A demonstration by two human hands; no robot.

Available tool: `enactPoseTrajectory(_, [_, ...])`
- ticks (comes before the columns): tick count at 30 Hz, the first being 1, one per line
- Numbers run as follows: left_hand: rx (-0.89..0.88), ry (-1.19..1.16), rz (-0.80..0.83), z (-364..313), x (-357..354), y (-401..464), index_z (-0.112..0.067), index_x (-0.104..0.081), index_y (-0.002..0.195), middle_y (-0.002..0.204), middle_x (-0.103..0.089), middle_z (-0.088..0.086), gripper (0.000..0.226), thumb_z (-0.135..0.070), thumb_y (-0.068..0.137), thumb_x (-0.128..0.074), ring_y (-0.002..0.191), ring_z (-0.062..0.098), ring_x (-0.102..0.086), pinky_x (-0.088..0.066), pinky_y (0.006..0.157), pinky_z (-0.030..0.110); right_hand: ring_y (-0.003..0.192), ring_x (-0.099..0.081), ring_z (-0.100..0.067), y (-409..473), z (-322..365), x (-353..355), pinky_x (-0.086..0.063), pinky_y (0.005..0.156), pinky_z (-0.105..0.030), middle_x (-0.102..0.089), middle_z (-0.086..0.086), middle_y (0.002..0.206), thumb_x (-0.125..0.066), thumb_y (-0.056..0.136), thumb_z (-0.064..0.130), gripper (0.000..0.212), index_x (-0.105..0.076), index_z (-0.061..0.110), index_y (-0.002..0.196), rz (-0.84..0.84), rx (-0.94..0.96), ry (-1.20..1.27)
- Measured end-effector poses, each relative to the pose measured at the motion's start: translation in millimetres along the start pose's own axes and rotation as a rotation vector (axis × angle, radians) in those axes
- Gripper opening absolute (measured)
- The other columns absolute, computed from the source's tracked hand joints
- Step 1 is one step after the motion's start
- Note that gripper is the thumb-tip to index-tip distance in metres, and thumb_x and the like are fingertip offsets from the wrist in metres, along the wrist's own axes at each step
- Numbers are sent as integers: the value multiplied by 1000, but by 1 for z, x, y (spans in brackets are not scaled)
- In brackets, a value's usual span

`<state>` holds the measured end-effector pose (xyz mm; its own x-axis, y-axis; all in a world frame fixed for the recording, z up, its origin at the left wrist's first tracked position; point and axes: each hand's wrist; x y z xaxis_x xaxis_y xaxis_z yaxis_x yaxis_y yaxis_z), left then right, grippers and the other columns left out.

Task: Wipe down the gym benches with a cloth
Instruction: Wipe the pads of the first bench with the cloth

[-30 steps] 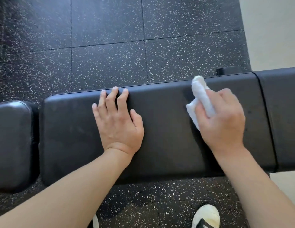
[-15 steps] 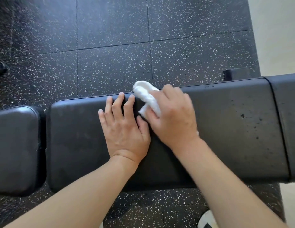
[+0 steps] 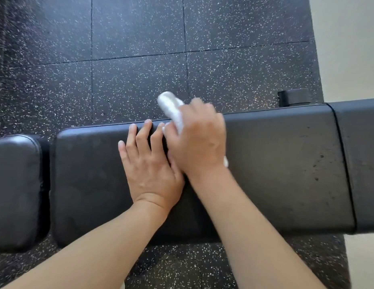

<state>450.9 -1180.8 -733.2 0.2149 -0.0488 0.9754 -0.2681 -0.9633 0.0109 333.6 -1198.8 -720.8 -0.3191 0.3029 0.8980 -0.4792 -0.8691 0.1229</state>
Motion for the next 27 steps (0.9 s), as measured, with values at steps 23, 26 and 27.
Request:
enactPoseTrajectory(23, [7, 50, 6, 2, -5, 0, -17, -45, 149, 162, -39, 8, 51, -33, 100, -49, 157, 38, -25, -17, 126, 61, 77, -51, -30, -48, -1, 1, -40, 65, -45, -57, -7, 88, -64, 88, 29, 24, -72, 12, 102, -82, 60, 141])
enactPoseTrajectory(26, [-6, -9, -13, 1, -2, -1, -17, -48, 150, 161, -41, 9, 59, -32, 93, -43, 156, 38, -27, -16, 126, 61, 75, -49, -30, -63, -39, 19, -41, 65, -46, -55, -7, 85, -56, 100, 31, 29, -73, 10, 109, -105, 104, 126])
enactPoseTrajectory(27, [-12, -16, -17, 1, -1, -2, -16, -48, 151, 161, -41, 9, 61, -32, 92, -43, 156, 39, -27, -16, 126, 62, 74, -48, -31, -71, -62, 29, -42, 65, -47, -54, -8, 85, -51, 103, 33, 33, -74, 10, 111, -127, 106, 99])
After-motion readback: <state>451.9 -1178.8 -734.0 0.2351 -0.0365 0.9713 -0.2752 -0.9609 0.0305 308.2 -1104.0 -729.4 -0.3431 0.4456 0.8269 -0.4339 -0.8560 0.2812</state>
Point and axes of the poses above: each hand's wrist, its own y-axis towards the middle knuckle, its own x-axis out of the back of the hand, z = x × y
